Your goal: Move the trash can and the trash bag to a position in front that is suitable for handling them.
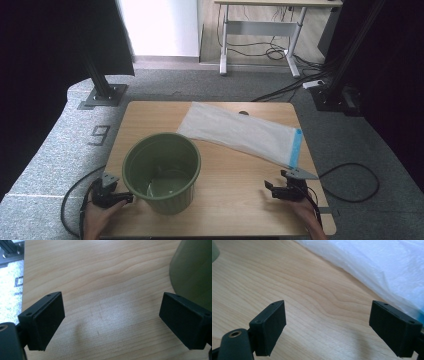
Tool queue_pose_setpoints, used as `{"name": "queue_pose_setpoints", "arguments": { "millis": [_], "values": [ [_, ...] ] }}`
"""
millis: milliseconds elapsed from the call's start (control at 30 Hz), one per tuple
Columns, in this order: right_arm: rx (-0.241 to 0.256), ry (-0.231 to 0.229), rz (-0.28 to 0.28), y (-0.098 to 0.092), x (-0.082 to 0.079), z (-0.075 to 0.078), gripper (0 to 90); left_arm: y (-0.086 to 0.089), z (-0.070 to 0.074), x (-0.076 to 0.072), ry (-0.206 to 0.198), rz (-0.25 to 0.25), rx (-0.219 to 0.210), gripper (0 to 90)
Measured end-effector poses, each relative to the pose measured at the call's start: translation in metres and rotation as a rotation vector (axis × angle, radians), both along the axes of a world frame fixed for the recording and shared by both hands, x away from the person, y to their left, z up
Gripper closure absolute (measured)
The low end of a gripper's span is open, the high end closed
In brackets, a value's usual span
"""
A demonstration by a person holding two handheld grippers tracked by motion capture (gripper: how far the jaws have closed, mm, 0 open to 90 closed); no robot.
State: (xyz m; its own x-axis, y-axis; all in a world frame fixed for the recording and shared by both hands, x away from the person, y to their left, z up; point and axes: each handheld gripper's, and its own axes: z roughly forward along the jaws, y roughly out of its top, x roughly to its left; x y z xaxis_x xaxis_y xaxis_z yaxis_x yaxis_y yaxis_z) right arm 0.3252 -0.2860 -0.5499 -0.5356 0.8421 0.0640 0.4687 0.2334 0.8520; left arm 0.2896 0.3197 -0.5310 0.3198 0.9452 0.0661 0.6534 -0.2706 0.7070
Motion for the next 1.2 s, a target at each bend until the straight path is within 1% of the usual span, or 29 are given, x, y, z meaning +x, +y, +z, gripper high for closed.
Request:
{"name": "queue_pose_setpoints", "arguments": {
  "millis": [167, 233, 300, 367, 400, 433, 467, 533, 600, 633, 700, 767, 867, 933, 967, 1000, 1100, 1200],
  "values": [
    [-0.012, -0.006, -0.021, -0.004, -0.002, 0.0, 13.6, -0.002, 0.002, -0.003, -0.013, -0.013, 0.001, 6.1],
    [-0.015, -0.004, -0.029, -0.004, -0.003, 0.0, 13.6, -0.001, 0.003, -0.005, -0.014, -0.025, -0.022, 6.1],
    [-0.022, -0.006, -0.032, -0.004, -0.003, 0.0, 13.6, 0.0, 0.006, -0.008, -0.028, -0.025, -0.038, 6.1],
    [-0.03, -0.004, -0.023, -0.003, -0.003, 0.0, 13.5, 0.001, 0.008, -0.013, -0.039, -0.044, -0.043, 6.1],
    [-0.029, 0.002, -0.019, -0.003, -0.002, 0.0, 13.6, 0.002, 0.009, -0.023, -0.045, -0.087, -0.04, 6.1],
    [-0.029, 0.002, -0.019, -0.003, -0.002, 0.0, 13.6, 0.002, 0.009, -0.023, -0.045, -0.087, -0.04, 6.3],
    [-0.025, 0.005, -0.017, -0.003, 0.0, 0.0, 13.6, 0.002, 0.009, -0.027, -0.047, -0.106, -0.045, 6.3],
    [-0.022, 0.008, -0.011, -0.003, 0.002, 0.0, 13.8, 0.001, 0.009, -0.037, -0.053, -0.125, -0.051, 6.7],
    [-0.021, 0.011, -0.008, -0.002, 0.005, 0.0, 14.0, -0.001, 0.01, -0.046, -0.051, -0.146, -0.045, 6.9],
    [-0.02, 0.013, -0.008, -0.002, 0.006, 0.0, 14.0, -0.003, 0.012, -0.052, -0.052, -0.166, -0.043, 6.9],
    [-0.017, 0.012, -0.01, 0.0, 0.01, 0.0, 14.6, -0.007, 0.016, -0.058, -0.067, -0.196, -0.058, 6.9],
    [-0.017, 0.015, -0.009, 0.002, 0.013, 0.0, 14.6, -0.016, 0.023, -0.063, -0.088, -0.283, -0.088, 7.1],
    [-0.034, 0.01, -0.007, 0.005, 0.011, -0.001, 14.6, -0.035, 0.035, -0.062, -0.107, -0.392, -0.108, 8.2],
    [-0.041, 0.009, -0.006, 0.005, 0.009, -0.001, 14.5, -0.048, 0.039, -0.06, -0.108, -0.453, -0.115, 7.3],
    [-0.042, 0.01, -0.01, 0.005, 0.007, -0.001, 14.5, -0.053, 0.04, -0.058, -0.11, -0.463, -0.111, 6.1],
    [-0.043, 0.01, -0.014, 0.005, 0.007, 0.0, 14.5, -0.055, 0.04, -0.057, -0.11, -0.462, -0.104, 5.2],
    [-0.051, 0.012, -0.032, 0.006, 0.006, -0.001, 14.5, -0.062, 0.038, -0.05, -0.115, -0.486, -0.122, 7.4],
    [-0.062, 0.009, -0.039, 0.008, 0.006, -0.001, 14.4, -0.068, 0.036, -0.043, -0.106, -0.501, -0.12, 7.6]
  ]
}}
